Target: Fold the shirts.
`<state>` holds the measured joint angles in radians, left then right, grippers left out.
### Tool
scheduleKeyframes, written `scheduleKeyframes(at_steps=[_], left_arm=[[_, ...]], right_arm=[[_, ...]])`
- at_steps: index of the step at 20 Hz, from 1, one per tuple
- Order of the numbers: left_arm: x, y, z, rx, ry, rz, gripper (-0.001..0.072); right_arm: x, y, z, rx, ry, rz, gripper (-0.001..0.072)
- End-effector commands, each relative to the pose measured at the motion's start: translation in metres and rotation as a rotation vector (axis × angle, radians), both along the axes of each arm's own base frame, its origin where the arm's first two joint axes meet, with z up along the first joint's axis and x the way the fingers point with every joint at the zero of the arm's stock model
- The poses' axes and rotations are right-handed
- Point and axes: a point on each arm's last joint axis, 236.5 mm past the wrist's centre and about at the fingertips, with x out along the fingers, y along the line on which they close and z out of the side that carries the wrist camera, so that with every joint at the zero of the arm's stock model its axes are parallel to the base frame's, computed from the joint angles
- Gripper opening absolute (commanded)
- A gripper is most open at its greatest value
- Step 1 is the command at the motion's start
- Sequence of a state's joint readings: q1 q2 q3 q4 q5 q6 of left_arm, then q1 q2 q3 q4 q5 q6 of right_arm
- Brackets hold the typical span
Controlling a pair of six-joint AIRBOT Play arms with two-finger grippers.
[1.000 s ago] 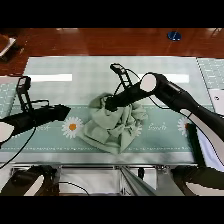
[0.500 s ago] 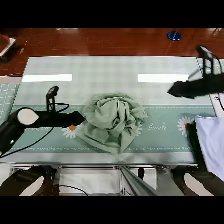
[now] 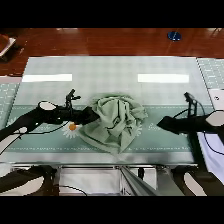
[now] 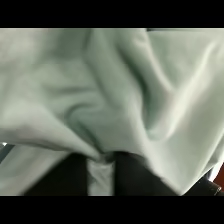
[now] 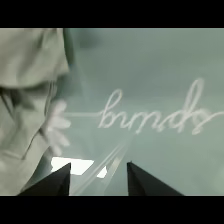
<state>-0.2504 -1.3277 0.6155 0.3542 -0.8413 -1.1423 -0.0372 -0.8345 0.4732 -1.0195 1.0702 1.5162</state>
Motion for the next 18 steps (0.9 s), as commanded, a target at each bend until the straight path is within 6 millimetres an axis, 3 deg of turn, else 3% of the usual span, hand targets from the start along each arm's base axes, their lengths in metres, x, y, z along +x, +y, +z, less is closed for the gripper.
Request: scheduleKeyframes(at_steps=[1, 5, 7, 18], left_arm=[[0.017, -0.015, 0.016, -0.053, -0.098, -0.080, 0.0017], [0.048, -0.010, 0.041, -0.071, -0.172, -0.053, 0.0017], [0.056, -0.007, 0.047, -0.073, -0.189, -0.040, 0.0017], [0.058, -0.005, 0.047, -0.070, -0.193, -0.033, 0.0017]], right_arm=[[-0.027, 0.048, -0.012, 0.089, 0.069, 0.063, 0.0405], [-0.051, 0.106, -0.018, 0.177, 0.136, 0.170, 0.0405], [-0.051, 0.129, -0.021, 0.209, 0.124, 0.173, 0.0405], [-0.042, 0.186, -0.035, 0.305, 0.111, 0.065, 0.0404]])
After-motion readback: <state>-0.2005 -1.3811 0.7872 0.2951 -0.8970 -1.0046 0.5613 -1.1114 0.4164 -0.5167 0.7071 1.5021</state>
